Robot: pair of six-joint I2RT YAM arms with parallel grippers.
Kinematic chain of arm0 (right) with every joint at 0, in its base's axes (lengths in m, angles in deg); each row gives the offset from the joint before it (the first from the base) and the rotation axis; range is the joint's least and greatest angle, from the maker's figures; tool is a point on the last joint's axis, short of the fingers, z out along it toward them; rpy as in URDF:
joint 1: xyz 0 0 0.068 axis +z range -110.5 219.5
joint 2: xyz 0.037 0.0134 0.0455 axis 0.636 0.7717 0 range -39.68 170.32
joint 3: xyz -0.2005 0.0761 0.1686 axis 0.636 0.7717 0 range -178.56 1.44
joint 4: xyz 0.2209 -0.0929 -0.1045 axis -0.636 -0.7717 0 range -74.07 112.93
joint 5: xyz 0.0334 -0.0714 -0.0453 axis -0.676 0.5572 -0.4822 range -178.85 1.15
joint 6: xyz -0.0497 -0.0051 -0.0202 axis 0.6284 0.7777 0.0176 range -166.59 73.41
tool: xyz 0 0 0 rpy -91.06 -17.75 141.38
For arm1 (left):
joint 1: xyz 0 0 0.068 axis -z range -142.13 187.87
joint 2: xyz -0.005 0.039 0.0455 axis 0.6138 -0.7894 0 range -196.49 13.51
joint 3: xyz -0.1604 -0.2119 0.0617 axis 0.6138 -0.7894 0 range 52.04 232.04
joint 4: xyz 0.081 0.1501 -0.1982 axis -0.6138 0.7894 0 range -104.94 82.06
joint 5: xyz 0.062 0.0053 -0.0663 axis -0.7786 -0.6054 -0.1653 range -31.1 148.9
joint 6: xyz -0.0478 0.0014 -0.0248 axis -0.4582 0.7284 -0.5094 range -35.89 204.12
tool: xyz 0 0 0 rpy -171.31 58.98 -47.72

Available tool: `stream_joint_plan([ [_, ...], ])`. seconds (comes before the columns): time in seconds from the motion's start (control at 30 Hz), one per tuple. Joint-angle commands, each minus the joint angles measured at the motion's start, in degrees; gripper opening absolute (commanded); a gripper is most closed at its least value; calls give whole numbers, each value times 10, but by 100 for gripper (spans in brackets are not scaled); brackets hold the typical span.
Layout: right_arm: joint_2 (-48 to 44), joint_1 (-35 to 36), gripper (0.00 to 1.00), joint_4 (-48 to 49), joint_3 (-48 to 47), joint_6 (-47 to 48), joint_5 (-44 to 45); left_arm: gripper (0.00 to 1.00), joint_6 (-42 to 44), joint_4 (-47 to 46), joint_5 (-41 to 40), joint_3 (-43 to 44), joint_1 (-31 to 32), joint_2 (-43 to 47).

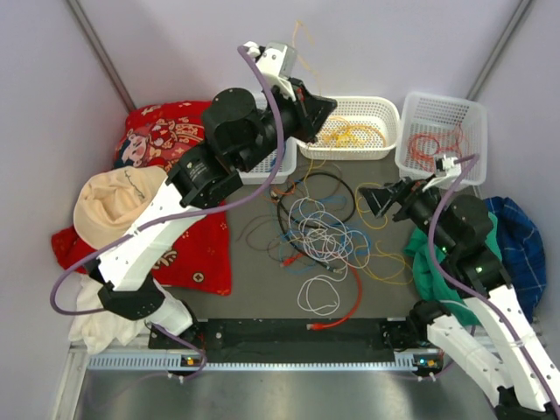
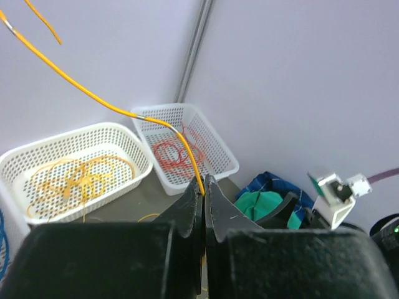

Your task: Untangle the cables

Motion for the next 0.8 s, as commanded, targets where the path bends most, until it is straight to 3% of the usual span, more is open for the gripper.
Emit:
stream_joint_plan([
  [0.0,-12,20,90,95,31,19,-66,0,-22,-9,46,52,0,-17],
  [0.27,70,138,91,131,12,93,-69,0,-56,-45,99,53,1,-18],
  [0.43,142,205,91,166,1,118,-18,0,-62,-41,102,48,1,-15],
  [0.77,260,209,82,320,10,77,82,0,-62,-48,101,4,1,14],
])
